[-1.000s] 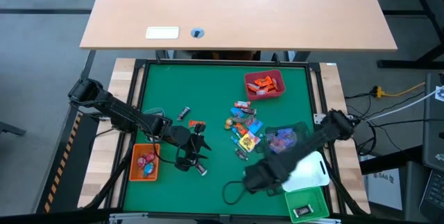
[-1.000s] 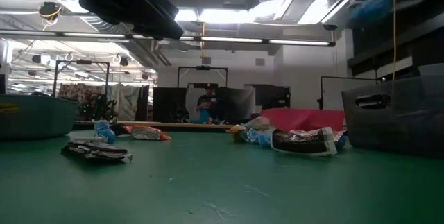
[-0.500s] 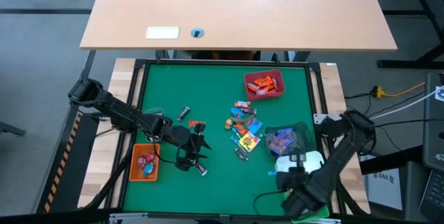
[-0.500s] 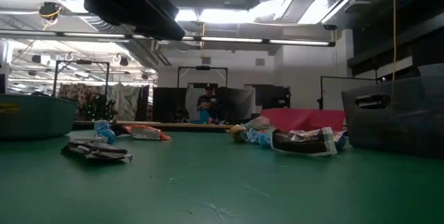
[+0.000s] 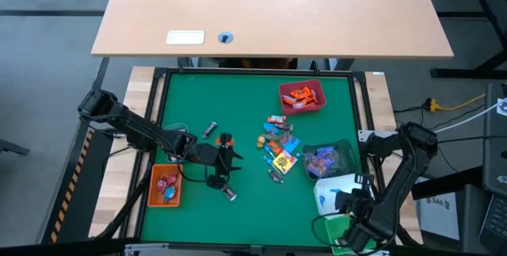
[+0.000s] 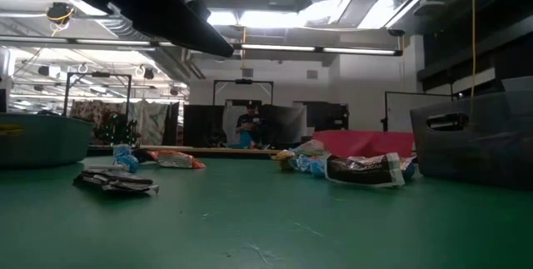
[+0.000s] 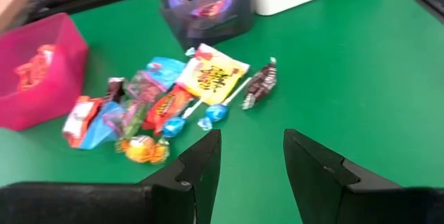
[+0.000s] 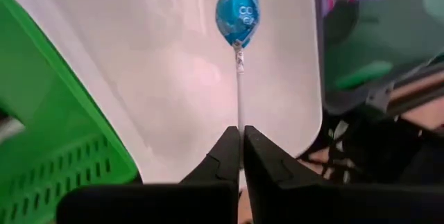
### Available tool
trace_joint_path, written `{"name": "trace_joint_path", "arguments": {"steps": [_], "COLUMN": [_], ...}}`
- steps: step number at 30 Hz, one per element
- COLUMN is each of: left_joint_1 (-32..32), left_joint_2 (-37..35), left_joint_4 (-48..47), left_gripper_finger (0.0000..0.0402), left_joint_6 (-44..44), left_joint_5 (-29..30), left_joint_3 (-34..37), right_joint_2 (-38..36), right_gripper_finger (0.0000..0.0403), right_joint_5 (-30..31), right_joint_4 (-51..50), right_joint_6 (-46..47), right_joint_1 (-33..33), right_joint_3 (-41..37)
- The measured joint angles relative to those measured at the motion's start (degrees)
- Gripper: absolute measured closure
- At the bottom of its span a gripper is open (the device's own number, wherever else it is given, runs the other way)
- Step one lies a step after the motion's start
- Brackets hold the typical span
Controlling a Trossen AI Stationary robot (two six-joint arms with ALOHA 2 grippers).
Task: Sort candy
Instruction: Put the blue candy into the white bin, then put the brown chocolate bar into the green bin
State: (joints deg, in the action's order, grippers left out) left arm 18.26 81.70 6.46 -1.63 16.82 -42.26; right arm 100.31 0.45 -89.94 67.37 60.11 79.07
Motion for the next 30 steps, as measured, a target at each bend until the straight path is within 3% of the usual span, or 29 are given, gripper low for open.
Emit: {"name": "trace_joint_path", "arguments": {"steps": [6,14,20,25,30], "left_joint_1": [0.0,0.1,0.1,1.5,4.8], "left_joint_2": [0.0,0.0,0.0,0.0,0.0], "left_joint_4": [0.0,-0.6,-6.7,-6.9,-6.9], "left_gripper_finger": [0.0256,0.0257,0.0260,0.0261,0.0261], "left_joint_6": [0.0,2.0,16.1,16.3,14.1], "left_joint_5": [3.4,2.2,-5.3,-15.0,-14.3], "left_joint_3": [0.0,0.0,0.0,0.0,0.0], "right_joint_2": [0.0,0.0,0.0,0.0,0.0], "right_gripper_finger": [0.0395,0.0391,0.0332,0.0273,0.0241], "right_joint_5": [-1.9,-1.4,-1.4,-1.4,-1.4], "right_joint_4": [0.0,0.0,0.3,0.3,1.0], "right_joint_6": [-0.1,-0.1,-0.1,-0.1,-0.1], "right_joint_1": [-0.1,-0.1,-0.1,-0.1,-0.1], "right_joint_3": [-1.5,-1.5,-1.5,-1.5,-1.5]}}
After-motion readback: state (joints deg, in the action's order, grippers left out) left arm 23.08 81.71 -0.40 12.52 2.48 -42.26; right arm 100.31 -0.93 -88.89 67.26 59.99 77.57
